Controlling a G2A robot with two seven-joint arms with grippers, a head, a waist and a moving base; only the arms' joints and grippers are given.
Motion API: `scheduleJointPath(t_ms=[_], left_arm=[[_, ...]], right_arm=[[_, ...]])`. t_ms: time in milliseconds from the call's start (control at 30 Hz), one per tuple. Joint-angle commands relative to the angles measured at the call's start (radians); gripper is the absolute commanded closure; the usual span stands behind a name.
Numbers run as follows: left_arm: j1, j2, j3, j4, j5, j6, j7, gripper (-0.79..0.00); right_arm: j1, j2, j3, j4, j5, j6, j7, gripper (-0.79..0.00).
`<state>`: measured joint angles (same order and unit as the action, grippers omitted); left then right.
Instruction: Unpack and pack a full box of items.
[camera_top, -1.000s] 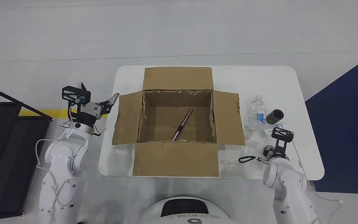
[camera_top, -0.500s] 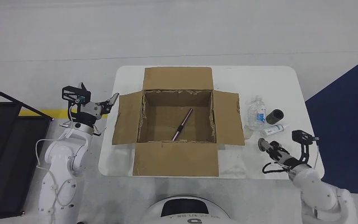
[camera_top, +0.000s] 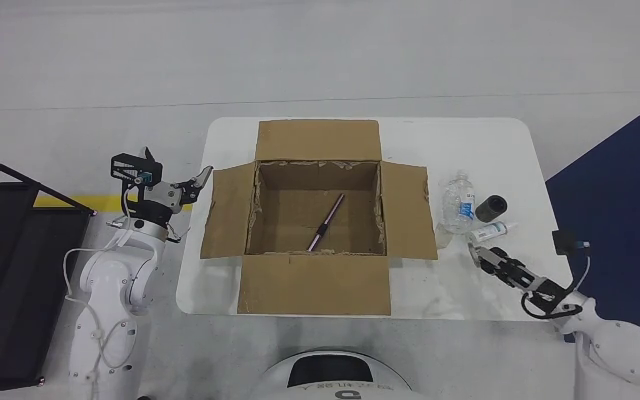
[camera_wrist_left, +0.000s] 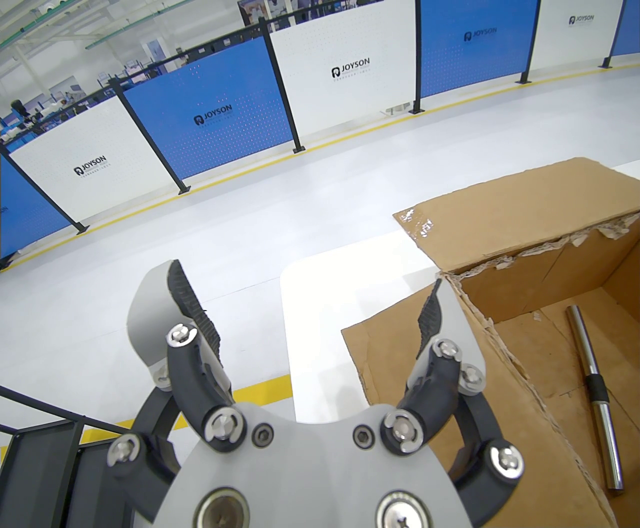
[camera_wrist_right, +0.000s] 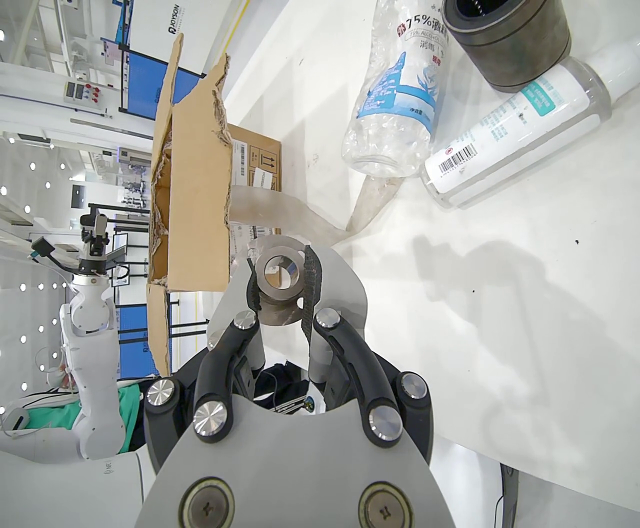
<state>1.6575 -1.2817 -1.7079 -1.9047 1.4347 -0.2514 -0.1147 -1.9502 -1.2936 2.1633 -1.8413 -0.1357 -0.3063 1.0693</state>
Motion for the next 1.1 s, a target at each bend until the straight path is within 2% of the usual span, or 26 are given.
scheduleJointPath(t_ms=[0, 200, 333, 400, 467, 600, 667, 700, 767, 933, 1067], left_arm=[[0.000, 0.000, 0.000, 0.000, 0.000, 0.000, 0.000, -0.785], [0.000, 0.000, 0.000, 0.000, 0.000, 0.000, 0.000, -0.785], [0.000, 0.000, 0.000, 0.000, 0.000, 0.000, 0.000, -0.785], [0.000, 0.000, 0.000, 0.000, 0.000, 0.000, 0.000, -0.785], [0.000, 0.000, 0.000, 0.000, 0.000, 0.000, 0.000, -0.785], [0.000, 0.000, 0.000, 0.000, 0.000, 0.000, 0.000, -0.785], [0.000, 0.000, 0.000, 0.000, 0.000, 0.000, 0.000, -0.785], [0.000, 0.000, 0.000, 0.000, 0.000, 0.000, 0.000, -0.785], [0.000, 0.000, 0.000, 0.000, 0.000, 0.000, 0.000, -0.785], [0.000, 0.000, 0.000, 0.000, 0.000, 0.000, 0.000, -0.785], [0.000, 0.000, 0.000, 0.000, 0.000, 0.000, 0.000, -0.785]], right_arm=[[0.000, 0.000, 0.000, 0.000, 0.000, 0.000, 0.000, 0.000], [0.007, 0.000, -0.022, 0.021, 0.008, 0.019, -0.014, 0.000], [0.068, 0.004, -0.084, 0.058, 0.041, 0.075, -0.024, 0.000], [0.111, 0.008, -0.117, 0.090, 0.011, 0.130, -0.043, 0.000], [0.131, 0.010, -0.140, 0.099, 0.003, 0.139, -0.054, 0.000], [0.077, 0.013, -0.157, 0.006, -0.125, 0.093, -0.121, 0.000], [0.045, 0.015, -0.172, -0.036, -0.210, 0.055, -0.146, -0.145], [0.030, 0.016, -0.181, -0.054, -0.253, 0.040, -0.159, -0.243], [0.002, 0.017, -0.208, -0.086, -0.352, 0.004, -0.190, -0.302], [-0.028, 0.015, -0.292, -0.106, -0.578, 0.021, -0.317, -0.305], [-0.023, 0.013, -0.355, -0.095, -0.712, 0.089, -0.391, -0.360]])
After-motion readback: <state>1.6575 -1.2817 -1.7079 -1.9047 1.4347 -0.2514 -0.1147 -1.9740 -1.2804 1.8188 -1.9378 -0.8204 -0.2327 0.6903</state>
